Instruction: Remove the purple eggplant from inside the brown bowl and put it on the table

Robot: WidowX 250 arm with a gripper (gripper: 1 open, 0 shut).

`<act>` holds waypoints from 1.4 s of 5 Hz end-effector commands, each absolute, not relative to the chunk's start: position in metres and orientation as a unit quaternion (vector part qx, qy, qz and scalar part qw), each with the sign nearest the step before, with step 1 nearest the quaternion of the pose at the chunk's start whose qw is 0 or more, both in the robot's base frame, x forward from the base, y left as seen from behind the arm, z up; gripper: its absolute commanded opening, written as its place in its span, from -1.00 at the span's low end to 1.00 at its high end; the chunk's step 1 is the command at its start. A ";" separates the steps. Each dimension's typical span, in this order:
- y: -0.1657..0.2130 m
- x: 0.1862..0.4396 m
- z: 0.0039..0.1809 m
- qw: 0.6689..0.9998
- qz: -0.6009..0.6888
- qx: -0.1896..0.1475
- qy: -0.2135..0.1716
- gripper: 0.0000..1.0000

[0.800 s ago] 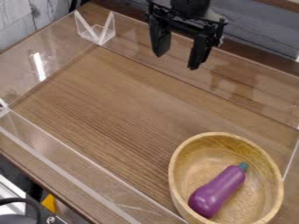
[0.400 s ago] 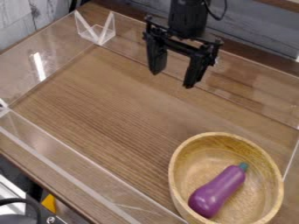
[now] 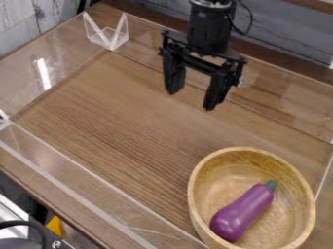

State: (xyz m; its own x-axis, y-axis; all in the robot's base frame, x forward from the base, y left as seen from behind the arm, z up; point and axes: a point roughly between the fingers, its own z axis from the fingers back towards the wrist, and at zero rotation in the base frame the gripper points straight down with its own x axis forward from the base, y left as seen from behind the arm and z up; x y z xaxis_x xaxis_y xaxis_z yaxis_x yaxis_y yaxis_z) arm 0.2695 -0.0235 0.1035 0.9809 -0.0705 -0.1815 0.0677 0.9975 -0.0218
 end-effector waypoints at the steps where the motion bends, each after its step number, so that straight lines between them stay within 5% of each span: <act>1: -0.036 0.266 0.117 0.996 -0.056 -0.011 0.066 1.00; 4: -0.115 0.226 0.108 0.977 -0.203 -0.018 0.063 1.00; 7: -0.129 0.210 0.083 0.964 -0.257 -0.031 0.063 1.00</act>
State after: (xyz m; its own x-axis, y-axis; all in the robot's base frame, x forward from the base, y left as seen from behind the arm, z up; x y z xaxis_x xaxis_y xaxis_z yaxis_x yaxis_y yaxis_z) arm 0.2064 -0.1253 0.0694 0.8603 -0.4810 -0.1690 0.4725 0.8767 -0.0901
